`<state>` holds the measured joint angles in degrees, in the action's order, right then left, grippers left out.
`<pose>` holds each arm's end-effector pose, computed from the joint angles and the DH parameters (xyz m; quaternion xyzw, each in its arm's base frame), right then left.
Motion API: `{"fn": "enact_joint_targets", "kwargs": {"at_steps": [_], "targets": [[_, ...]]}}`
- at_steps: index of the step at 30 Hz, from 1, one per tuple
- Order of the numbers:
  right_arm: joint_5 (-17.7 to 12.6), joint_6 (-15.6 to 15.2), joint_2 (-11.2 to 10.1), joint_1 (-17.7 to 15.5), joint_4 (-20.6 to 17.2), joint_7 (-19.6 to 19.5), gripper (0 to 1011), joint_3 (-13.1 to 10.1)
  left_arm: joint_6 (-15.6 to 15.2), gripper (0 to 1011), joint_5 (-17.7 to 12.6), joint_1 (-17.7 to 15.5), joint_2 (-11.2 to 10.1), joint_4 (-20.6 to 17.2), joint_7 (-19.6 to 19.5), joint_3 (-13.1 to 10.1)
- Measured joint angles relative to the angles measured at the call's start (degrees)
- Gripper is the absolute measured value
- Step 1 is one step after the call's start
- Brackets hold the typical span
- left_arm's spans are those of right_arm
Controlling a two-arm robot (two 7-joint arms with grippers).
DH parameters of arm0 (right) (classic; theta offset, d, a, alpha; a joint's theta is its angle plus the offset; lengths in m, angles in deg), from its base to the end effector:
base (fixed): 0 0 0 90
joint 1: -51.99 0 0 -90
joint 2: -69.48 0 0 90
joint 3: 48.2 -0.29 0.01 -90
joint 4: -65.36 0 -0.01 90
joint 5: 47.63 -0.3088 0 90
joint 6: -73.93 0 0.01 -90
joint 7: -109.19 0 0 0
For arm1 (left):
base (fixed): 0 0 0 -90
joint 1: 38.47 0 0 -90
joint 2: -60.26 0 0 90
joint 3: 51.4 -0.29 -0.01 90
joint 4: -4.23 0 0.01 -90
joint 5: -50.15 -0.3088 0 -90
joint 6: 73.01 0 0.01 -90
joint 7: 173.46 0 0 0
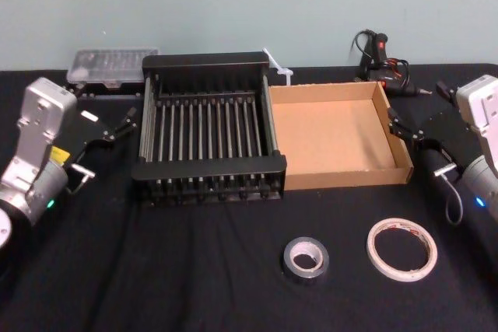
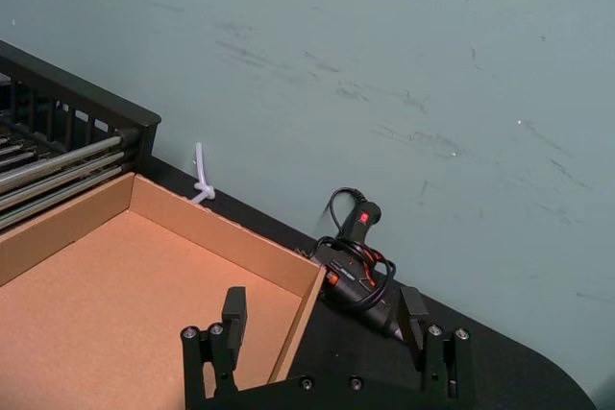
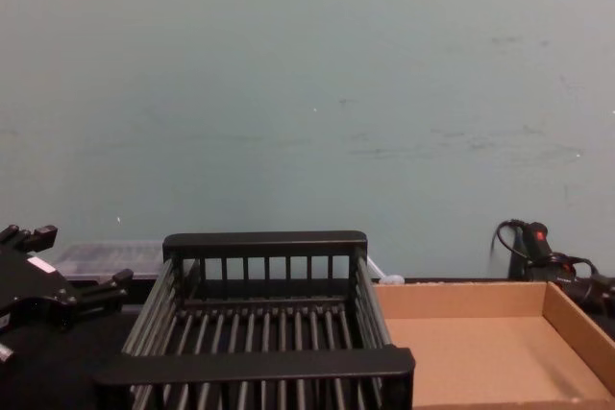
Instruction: Pick up the white tape and place it into the black box , Pick up the silver tape and place it into the brown box.
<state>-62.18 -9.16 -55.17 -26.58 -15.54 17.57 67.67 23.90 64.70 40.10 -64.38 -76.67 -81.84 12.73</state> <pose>0.3581 -0.0827 -0.3023 -0.1415 -0.1325 -0.5799 0.7913 0.3581 0.0826 -0.3023 0.1414 -0.1324 0.5799 0.7913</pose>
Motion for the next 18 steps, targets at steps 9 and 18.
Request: {"fn": "enact_joint_targets", "kwargs": {"at_steps": [9, 18], "targets": [[0.0, 0.0, 0.0, 0.0, 0.0, 0.0, 1002, 0.0, 0.0, 1001, 0.0, 0.0, 0.0, 0.0, 0.0, 0.0], [0.0, 0.0, 0.0, 0.0, 0.0, 0.0, 1002, 0.0, 0.0, 1001, 0.0, 0.0, 0.0, 0.0, 0.0, 0.0]]}}
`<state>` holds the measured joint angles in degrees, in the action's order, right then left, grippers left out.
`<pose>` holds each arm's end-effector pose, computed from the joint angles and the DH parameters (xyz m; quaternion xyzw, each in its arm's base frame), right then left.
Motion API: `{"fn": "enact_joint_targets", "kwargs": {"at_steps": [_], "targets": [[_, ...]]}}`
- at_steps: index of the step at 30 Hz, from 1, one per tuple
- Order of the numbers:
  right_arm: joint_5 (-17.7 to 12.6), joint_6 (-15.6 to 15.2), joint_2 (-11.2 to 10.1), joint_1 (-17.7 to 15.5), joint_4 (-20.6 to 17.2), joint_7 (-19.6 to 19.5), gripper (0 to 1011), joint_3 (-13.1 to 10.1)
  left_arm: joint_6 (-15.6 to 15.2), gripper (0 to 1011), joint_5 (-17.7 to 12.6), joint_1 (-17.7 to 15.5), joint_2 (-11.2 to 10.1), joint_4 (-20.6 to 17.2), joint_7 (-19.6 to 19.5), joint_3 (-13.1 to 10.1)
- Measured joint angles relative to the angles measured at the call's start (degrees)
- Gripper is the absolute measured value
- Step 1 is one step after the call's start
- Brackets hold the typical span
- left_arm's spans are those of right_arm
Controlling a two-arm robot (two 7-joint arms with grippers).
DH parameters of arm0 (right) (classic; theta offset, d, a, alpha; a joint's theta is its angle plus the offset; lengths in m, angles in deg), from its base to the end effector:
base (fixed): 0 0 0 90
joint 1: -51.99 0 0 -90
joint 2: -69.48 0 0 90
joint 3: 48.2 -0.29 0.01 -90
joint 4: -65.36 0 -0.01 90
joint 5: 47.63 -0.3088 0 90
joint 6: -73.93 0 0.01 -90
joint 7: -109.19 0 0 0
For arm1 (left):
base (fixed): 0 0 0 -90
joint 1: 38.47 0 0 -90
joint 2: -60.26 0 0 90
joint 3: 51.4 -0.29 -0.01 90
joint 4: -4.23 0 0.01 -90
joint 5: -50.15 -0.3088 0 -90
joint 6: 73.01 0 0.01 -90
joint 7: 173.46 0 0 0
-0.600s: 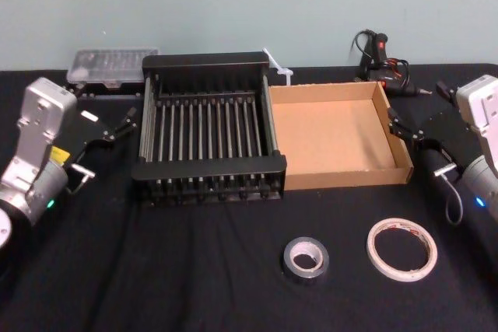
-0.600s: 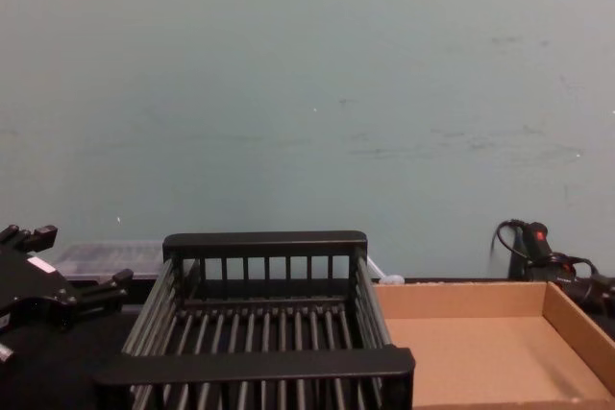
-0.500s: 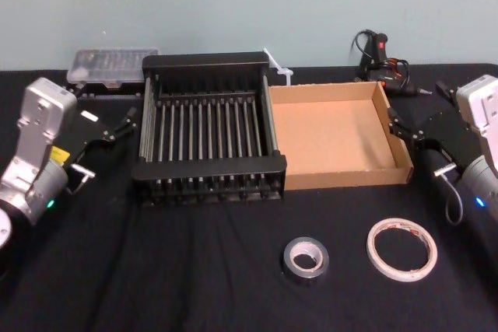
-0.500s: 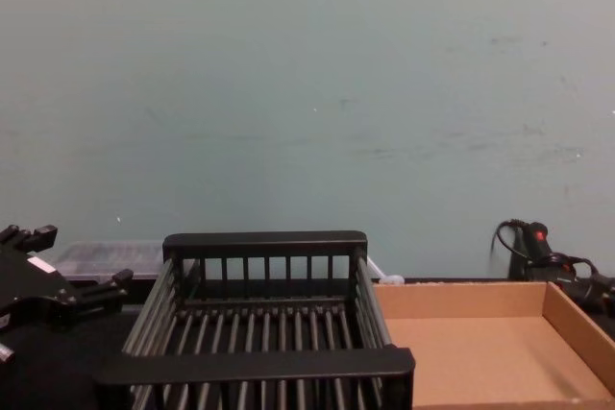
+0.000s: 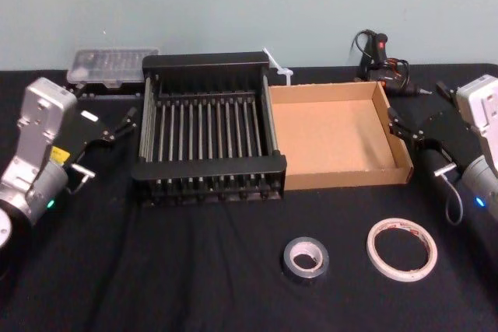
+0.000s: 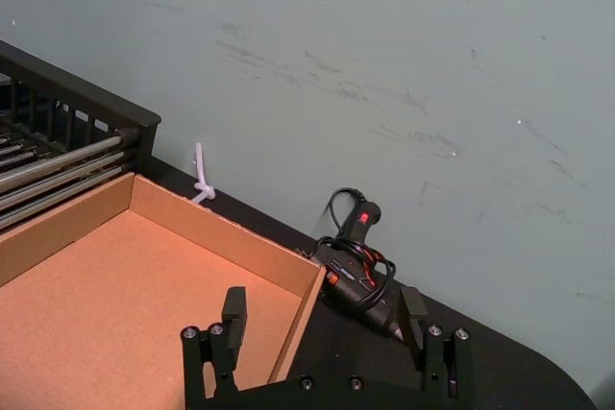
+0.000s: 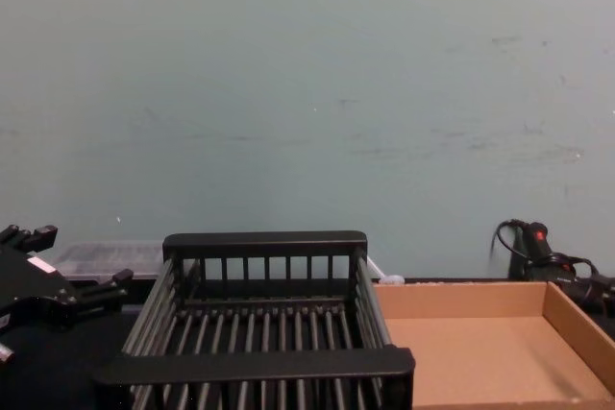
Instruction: Pick up the white tape and place it into the black box , Pick up the silver tape and place it into the brown box.
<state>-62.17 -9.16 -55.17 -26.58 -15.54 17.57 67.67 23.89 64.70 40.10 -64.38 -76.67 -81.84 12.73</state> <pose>0.3581 -0.0827 -0.3023 -0.1416 -0.1325 -0.5799 0.7913 0.3581 0.0826 -0.3023 0.1415 -0.1324 0.5799 0.7913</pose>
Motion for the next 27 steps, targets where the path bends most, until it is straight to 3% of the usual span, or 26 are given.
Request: {"fn": "enact_joint_targets", "kwargs": {"at_steps": [27], "targets": [[0.18, 0.0, 0.19, 0.0, 0.02, 0.2, 1002, -0.21, 0.0, 1001, 0.0, 0.0, 0.0, 0.0, 0.0, 0.0]]}}
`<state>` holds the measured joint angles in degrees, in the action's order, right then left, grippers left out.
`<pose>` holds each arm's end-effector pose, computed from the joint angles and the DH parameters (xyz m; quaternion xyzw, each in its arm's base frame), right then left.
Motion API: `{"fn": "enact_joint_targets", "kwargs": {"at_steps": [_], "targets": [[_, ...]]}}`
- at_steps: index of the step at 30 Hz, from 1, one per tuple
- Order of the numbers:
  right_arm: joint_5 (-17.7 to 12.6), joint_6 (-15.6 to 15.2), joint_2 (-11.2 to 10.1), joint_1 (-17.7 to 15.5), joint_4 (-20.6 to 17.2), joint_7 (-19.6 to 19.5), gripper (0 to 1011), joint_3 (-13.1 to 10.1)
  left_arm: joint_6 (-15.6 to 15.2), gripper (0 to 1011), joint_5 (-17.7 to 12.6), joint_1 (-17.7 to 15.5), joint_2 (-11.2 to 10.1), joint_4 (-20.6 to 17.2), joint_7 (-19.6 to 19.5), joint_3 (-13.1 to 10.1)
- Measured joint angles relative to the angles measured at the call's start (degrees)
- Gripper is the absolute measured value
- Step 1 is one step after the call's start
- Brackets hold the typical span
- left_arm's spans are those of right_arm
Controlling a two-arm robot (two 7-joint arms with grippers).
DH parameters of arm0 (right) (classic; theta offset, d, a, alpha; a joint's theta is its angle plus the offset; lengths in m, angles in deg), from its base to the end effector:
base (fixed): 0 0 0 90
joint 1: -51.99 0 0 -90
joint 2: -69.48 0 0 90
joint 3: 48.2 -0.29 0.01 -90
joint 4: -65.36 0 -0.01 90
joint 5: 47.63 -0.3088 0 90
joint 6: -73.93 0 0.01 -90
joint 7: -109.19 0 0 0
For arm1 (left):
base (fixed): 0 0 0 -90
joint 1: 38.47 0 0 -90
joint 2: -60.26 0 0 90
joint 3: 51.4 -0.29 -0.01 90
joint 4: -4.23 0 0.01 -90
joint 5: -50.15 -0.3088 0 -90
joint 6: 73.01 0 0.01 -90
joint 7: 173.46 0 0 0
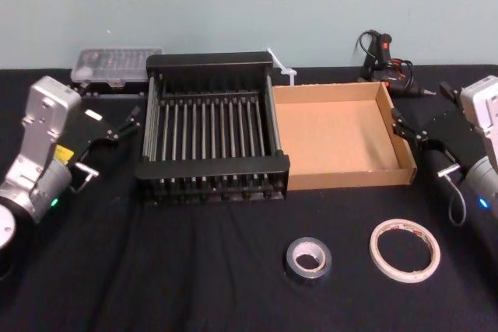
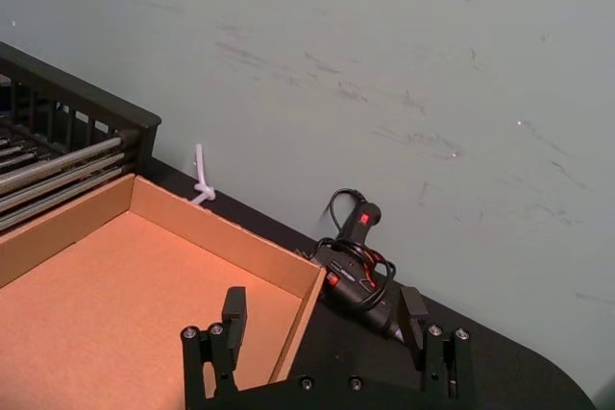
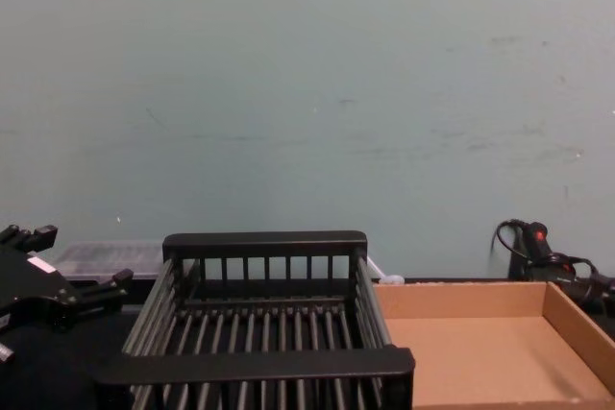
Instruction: Pick up the white tape and place it into the black box , Pick up the silver tape and place it into the brown box.
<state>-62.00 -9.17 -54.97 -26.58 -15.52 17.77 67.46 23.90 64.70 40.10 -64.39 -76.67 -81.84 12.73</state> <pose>0.3585 -0.0823 -0.3020 -0.1408 -0.1328 -0.5795 0.7917 0.3581 0.0827 -0.3023 0.1415 -0.1325 0.5799 0.7913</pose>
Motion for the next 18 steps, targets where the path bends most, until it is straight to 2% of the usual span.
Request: {"fn": "enact_joint_targets", "kwargs": {"at_steps": [6, 11, 18], "targets": [[0.12, -0.64, 0.14, -0.25, -0.63, 1.09, 1002, -0.95, 0.0, 1001, 0.0, 0.0, 0.0, 0.0, 0.0, 0.0], [0.07, -2.14, -0.69, -1.14, -3.26, 2.1, 1002, -1.87, 0.0, 1001, 0.0, 0.0, 0.0, 0.0, 0.0, 0.0], [-2.0, -6.43, -3.56, -4.61, -10.12, 4.3, 1002, -4.51, 0.0, 1002, 0.0, 0.0, 0.0, 0.0, 0.0, 0.0]]}}
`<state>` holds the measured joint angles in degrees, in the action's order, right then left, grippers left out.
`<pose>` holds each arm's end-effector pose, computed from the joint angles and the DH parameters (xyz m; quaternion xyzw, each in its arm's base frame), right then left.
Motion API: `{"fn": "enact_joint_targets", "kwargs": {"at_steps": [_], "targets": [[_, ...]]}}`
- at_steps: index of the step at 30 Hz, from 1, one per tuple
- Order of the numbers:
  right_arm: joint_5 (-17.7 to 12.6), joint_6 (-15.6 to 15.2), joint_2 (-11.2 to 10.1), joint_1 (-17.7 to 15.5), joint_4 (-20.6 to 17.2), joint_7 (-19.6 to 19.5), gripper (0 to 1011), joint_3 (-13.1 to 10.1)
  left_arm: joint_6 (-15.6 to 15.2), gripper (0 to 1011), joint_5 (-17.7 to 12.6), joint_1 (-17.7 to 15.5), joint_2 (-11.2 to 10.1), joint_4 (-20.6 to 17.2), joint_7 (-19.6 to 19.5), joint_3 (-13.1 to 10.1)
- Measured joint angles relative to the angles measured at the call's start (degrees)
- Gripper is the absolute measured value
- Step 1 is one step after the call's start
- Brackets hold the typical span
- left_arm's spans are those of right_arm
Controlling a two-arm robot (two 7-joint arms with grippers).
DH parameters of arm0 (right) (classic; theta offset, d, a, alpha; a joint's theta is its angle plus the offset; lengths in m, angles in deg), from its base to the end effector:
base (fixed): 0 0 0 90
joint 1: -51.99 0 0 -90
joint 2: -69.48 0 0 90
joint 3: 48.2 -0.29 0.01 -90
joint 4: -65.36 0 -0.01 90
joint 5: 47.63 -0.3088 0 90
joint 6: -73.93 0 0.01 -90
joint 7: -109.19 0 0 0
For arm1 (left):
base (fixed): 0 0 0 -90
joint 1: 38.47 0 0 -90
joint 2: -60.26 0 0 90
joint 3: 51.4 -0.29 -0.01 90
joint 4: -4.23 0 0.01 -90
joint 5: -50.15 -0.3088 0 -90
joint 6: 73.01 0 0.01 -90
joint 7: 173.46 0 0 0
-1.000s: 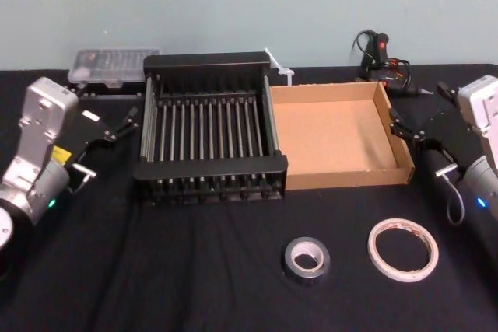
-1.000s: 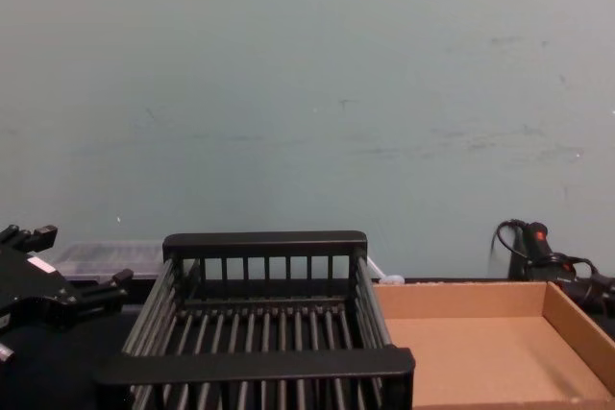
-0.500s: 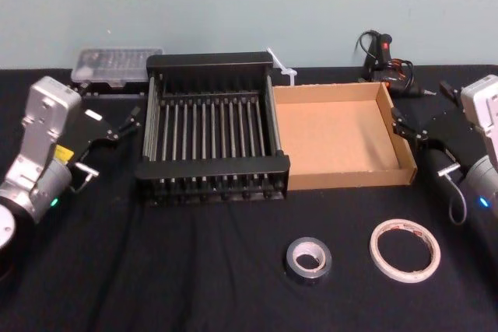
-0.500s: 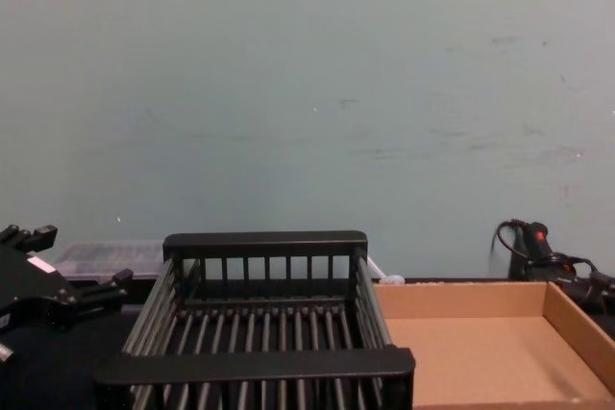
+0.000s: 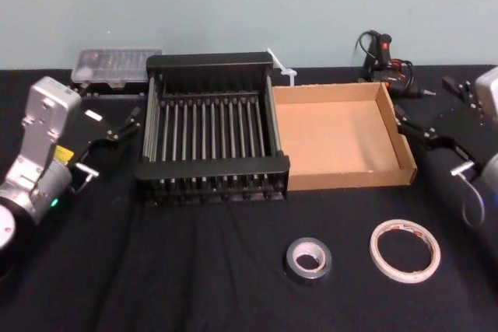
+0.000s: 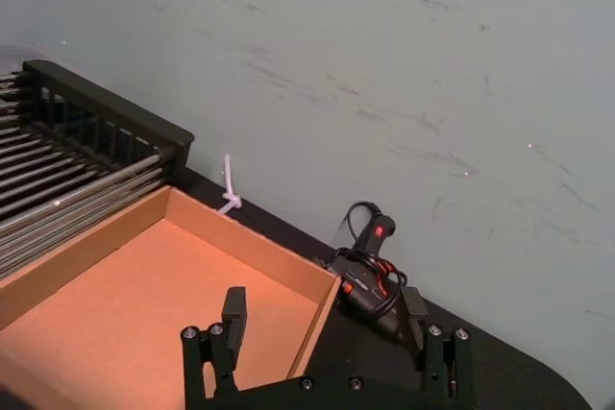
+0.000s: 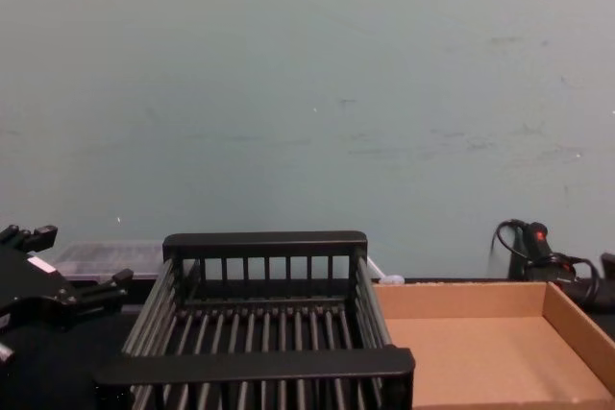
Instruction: Pick up the white tape and place it into the black box , Pick up the silver tape and place it into the brown box.
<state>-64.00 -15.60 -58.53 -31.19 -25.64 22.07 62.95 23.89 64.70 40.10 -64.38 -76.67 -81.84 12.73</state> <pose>0.3408 -0.0878 -0.2664 -0.1492 -0.1216 -0.5539 0.8100 0.3581 0.0826 -0.3023 0.1415 -0.1324 0.5799 0.7913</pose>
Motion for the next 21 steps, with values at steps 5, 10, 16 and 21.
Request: {"fn": "enact_joint_targets", "kwargs": {"at_steps": [5, 10, 16, 21], "targets": [[-1.79, -2.27, -2.08, -2.75, -3.9, 1.5, 1002, -2.15, 0.0, 1001, 0.0, 0.0, 0.0, 0.0, 0.0, 0.0], [-3.76, -4.27, -4.5, -6.49, -7.87, 3.17, 1002, -4.73, 0.0, 1001, 0.0, 0.01, -0.01, 0.0, 0.0, 0.0], [-6.29, -6.55, -6.89, -11.38, -11.73, 4.95, 1002, -7.81, 0.0, 1001, 0.0, 0.0, 0.0, 0.0, 0.0, 0.0], [-8.75, -9.95, -7.66, -14.7, -13.62, 6.25, 1002, -9.81, 0.0, 1001, 0.0, 0.0, 0.0, 0.0, 0.0, 0.0]]}}
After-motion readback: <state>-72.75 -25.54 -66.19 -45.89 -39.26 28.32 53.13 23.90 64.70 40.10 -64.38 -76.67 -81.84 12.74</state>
